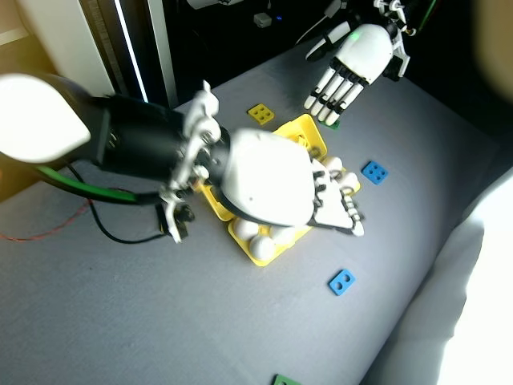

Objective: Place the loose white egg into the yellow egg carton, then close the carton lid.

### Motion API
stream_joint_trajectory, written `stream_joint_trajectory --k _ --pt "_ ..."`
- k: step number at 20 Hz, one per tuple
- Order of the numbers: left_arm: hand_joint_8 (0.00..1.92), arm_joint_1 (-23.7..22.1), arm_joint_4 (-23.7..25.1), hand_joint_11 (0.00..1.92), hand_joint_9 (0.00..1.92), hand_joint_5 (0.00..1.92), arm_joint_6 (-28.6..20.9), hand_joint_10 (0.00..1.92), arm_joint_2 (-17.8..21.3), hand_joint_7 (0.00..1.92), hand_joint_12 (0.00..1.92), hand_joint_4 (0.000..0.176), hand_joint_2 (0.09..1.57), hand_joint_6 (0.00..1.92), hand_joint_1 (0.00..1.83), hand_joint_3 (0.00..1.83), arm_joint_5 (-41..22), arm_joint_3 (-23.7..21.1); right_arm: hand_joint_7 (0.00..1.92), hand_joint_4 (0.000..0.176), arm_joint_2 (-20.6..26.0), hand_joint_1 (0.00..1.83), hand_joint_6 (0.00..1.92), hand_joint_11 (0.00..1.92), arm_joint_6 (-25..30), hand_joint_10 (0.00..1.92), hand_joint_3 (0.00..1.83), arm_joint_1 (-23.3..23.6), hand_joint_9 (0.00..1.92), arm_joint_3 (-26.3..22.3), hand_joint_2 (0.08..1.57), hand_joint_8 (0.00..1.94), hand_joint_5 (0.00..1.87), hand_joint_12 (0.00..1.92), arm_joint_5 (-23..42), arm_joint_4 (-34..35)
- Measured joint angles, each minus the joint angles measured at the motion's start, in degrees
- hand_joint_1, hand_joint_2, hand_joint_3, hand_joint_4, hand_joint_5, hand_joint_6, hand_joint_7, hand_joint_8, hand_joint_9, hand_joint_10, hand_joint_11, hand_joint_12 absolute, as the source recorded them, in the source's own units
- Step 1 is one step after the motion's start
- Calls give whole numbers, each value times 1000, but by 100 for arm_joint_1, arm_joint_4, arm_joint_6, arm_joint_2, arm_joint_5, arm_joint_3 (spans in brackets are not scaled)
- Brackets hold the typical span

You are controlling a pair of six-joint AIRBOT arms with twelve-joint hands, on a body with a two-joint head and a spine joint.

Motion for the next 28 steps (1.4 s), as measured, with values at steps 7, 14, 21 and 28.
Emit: stream_joint_trajectory --k 7,14,21,28 --pt "1 166 -42 0 251 344 72 1 7 304 398 0 1258 0 0 3 260 -267 212 0 1073 685 0 0 1246 0 0 -208 161 -450 810 0 257 403 767 -745" --pt "3 216 -131 0 215 297 155 2 -13 262 339 0 1253 0 0 4 610 -457 237 0 1626 645 2 0 1412 4 0 -546 206 -634 804 1 262 465 710 -754" --pt "0 345 -136 0 0 9 203 0 -79 2 0 0 1248 0 0 0 857 -564 203 0 1722 608 2 0 1438 2 1 -570 181 -678 805 2 227 479 564 -713" --pt "0 417 -118 0 0 0 240 0 -85 0 0 0 1220 0 0 0 1023 -754 206 0 1729 631 3 0 1414 0 0 -619 175 -678 804 2 239 452 584 -715"
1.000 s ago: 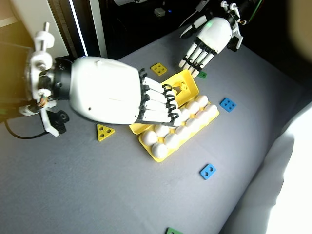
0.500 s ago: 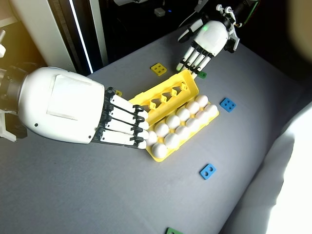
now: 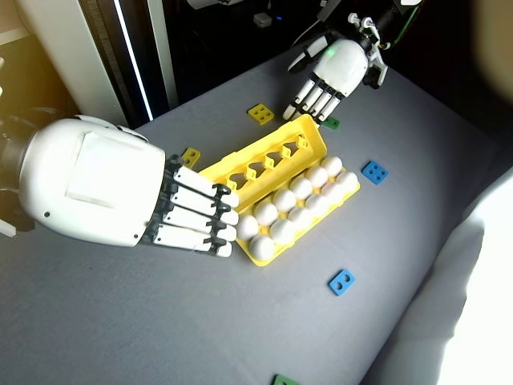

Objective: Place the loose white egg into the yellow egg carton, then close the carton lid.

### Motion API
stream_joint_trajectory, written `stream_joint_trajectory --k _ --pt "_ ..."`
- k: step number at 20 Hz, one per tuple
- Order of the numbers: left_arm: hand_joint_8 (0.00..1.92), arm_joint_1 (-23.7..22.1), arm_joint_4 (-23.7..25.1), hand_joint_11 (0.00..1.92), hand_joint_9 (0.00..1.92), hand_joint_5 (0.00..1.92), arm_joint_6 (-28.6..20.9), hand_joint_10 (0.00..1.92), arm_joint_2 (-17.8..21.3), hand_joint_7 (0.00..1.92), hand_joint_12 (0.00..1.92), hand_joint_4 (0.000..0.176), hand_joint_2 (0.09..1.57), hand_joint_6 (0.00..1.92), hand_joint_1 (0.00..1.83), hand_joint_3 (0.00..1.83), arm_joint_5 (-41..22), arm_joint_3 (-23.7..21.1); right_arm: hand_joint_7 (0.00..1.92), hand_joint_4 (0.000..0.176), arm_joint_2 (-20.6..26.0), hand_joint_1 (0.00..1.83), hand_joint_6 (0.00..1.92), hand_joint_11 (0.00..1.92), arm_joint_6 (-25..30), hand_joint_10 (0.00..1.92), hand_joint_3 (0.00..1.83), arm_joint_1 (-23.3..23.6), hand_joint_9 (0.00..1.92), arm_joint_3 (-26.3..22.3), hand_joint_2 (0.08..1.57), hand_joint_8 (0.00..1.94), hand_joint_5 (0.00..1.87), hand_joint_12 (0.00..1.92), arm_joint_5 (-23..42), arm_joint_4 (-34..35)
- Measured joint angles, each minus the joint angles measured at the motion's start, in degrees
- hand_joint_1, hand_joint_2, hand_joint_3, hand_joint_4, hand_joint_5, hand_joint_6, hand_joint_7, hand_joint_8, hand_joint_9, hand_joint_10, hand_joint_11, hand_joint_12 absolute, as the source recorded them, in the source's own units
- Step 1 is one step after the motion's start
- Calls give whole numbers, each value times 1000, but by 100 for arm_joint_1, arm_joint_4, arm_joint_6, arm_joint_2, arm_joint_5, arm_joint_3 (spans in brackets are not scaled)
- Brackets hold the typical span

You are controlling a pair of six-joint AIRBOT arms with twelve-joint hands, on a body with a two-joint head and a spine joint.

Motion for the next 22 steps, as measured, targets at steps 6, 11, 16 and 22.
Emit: stream_joint_trajectory --k 6,11,16,22 --pt "0 -13 35 0 0 0 -4 0 0 0 0 0 1218 0 0 0 15 -52 209 0 79 637 3 0 -50 0 0 -66 177 0 811 1 252 456 42 0" --pt "0 -234 63 0 0 0 -44 0 0 0 0 0 1223 0 0 0 17 -35 207 0 96 630 0 0 -107 2 2 -66 173 -107 815 1 249 439 90 -94" --pt "0 -533 85 0 0 0 -177 0 0 0 0 0 1221 0 0 0 -20 125 201 0 103 660 2 0 -142 1 1 -66 167 -131 819 1 245 442 111 -179" --pt "0 -942 -55 0 0 0 -214 0 -61 0 0 0 1219 0 0 0 55 442 202 0 103 652 0 0 -149 0 0 -66 163 -136 817 0 242 415 116 -179"
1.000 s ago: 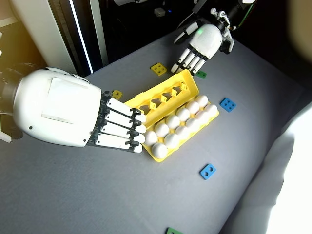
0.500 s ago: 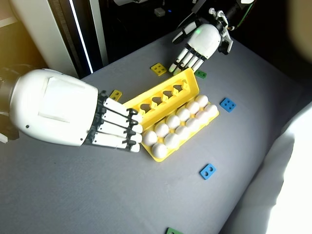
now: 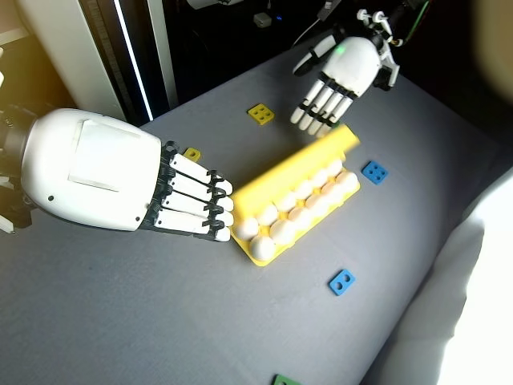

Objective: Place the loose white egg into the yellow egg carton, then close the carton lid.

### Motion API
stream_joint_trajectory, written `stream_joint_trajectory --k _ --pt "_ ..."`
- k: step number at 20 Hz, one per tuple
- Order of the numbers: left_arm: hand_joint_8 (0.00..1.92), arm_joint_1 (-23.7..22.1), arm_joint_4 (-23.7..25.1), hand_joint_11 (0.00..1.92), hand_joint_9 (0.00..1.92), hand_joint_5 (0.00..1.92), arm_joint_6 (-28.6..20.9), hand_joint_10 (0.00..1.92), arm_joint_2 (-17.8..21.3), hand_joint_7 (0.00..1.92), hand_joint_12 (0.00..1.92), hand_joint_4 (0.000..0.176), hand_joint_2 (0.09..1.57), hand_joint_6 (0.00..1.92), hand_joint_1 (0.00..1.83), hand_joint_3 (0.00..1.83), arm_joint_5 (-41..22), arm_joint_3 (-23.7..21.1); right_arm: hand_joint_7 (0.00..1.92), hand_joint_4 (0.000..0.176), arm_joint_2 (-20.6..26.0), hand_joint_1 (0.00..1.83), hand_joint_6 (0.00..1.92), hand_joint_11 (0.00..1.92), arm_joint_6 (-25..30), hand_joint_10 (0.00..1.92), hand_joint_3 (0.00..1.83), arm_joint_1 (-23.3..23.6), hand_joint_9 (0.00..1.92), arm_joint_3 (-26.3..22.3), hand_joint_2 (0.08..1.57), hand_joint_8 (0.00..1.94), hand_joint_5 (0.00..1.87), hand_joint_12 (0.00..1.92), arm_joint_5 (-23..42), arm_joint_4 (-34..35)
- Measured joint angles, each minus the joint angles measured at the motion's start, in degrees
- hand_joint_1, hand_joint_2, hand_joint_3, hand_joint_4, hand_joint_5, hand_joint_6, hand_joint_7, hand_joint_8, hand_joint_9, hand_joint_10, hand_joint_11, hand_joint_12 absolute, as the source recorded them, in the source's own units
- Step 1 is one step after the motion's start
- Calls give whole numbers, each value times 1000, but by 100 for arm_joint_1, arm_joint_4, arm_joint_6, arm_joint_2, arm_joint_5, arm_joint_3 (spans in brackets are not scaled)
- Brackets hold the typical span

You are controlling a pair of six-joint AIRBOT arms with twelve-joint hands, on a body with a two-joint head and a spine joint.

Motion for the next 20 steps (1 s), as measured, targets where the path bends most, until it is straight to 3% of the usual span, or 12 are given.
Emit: stream_joint_trajectory --k 8,11,15,20 --pt "0 4 -216 0 0 0 304 0 -83 0 0 0 1222 0 0 0 474 -59 223 0 2 674 4 0 0 4 0 0 183 0 812 3 260 457 2 0" --pt "0 13 -212 0 0 0 323 0 -81 0 0 0 1220 0 0 0 498 -76 209 0 2 681 0 0 0 0 2 0 165 0 826 0 252 383 7 0" --pt "0 -72 -92 0 0 0 321 0 -37 0 0 0 1215 0 0 0 422 -76 220 0 13 666 0 0 0 0 2 0 175 0 833 0 258 437 13 0" --pt "0 -291 -144 0 0 0 345 0 304 0 0 0 1213 0 0 0 -9 -37 224 0 42 657 0 0 -2 1 0 0 185 0 810 1 264 473 17 -2"
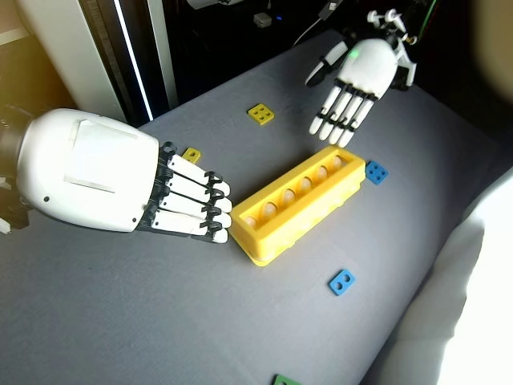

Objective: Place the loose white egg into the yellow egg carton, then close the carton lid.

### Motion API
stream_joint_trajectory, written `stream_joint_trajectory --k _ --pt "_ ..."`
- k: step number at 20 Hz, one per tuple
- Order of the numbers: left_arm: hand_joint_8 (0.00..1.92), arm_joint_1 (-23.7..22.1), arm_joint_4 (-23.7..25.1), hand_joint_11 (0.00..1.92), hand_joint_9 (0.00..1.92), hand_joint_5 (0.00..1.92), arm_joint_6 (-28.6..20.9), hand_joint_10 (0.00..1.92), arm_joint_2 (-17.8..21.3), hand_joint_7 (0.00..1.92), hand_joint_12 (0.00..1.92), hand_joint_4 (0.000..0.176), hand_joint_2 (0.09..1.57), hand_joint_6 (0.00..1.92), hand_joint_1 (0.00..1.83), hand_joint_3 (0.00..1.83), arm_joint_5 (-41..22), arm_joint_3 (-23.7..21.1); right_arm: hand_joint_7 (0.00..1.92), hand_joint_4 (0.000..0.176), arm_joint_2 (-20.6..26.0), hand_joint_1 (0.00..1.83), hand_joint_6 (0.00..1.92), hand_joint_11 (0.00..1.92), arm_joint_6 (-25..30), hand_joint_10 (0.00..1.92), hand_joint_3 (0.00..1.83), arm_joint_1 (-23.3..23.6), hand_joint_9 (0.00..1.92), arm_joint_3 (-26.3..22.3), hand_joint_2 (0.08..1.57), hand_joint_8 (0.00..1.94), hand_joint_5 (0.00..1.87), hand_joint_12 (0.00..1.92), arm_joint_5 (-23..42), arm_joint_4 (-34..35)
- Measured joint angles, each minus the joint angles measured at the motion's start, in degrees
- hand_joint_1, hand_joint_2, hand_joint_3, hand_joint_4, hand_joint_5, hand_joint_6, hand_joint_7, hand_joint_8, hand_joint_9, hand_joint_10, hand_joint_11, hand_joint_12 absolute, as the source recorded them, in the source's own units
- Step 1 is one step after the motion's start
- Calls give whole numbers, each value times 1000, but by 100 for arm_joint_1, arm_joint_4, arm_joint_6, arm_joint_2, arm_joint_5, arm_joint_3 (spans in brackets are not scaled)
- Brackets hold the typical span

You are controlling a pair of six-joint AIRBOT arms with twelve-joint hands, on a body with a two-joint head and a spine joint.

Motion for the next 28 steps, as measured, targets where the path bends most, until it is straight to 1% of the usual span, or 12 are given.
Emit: stream_joint_trajectory --k 2,5,8,10,13,15,17,19,22,25,27,28 --pt "0 7 33 0 0 0 7 0 175 0 0 0 1213 0 0 0 -201 9 213 0 2 614 0 0 0 0 4 0 172 0 828 0 247 434 17 2" --pt "0 4 -31 0 0 0 20 0 487 0 0 0 1215 0 0 0 -564 9 216 0 7 613 3 0 0 1 4 0 174 0 834 1 253 427 20 2" --pt "0 -37 24 0 0 0 20 0 660 0 0 0 1212 0 0 0 -1073 74 233 0 31 624 6 0 0 4 0 0 184 -31 822 6 269 438 17 0" --pt "0 -133 -9 0 0 0 -33 0 811 0 0 0 1215 0 0 0 -1462 201 238 0 31 617 1 0 0 2 2 0 190 -37 829 1 272 448 46 0" --pt "0 -131 33 0 0 0 -208 0 951 0 0 0 1218 0 0 0 -1626 256 229 0 31 620 1 0 -33 1 5 0 181 -42 839 1 274 448 52 -2" --pt "0 -151 120 0 0 0 -286 0 946 0 0 0 1220 0 0 1 -1641 273 241 0 42 658 2 0 -55 3 0 0 193 -61 828 3 280 492 55 -2" --pt "0 -164 83 0 0 0 -234 0 946 0 0 0 1219 0 0 0 -1631 280 233 0 79 658 1 0 -70 2 3 0 182 -83 840 2 271 441 70 -2" --pt "0 -166 59 0 0 0 -195 0 946 0 0 0 1217 0 0 0 -1567 208 248 0 92 648 4 0 -90 5 0 0 199 -83 839 4 283 492 61 -2" --pt "0 -162 101 0 0 0 -164 0 938 0 0 0 1222 0 0 2 -1458 63 246 0 90 647 0 0 -90 2 0 0 200 -96 840 2 280 495 63 -2" --pt "0 -138 76 0 0 0 -275 0 935 0 0 0 1223 0 0 2 -1434 31 242 0 101 646 0 0 -101 0 7 0 194 -101 858 0 276 488 76 -2" --pt "0 -138 81 0 0 0 -411 0 935 0 0 0 1224 0 0 2 -1314 -114 247 0 101 646 0 0 -103 0 4 0 194 -101 864 1 279 457 66 -4" --pt "0 -138 81 0 0 0 -435 0 922 0 0 0 1225 0 0 3 -1296 -170 253 0 101 649 2 0 -103 3 1 0 205 -107 862 2 284 486 68 0"
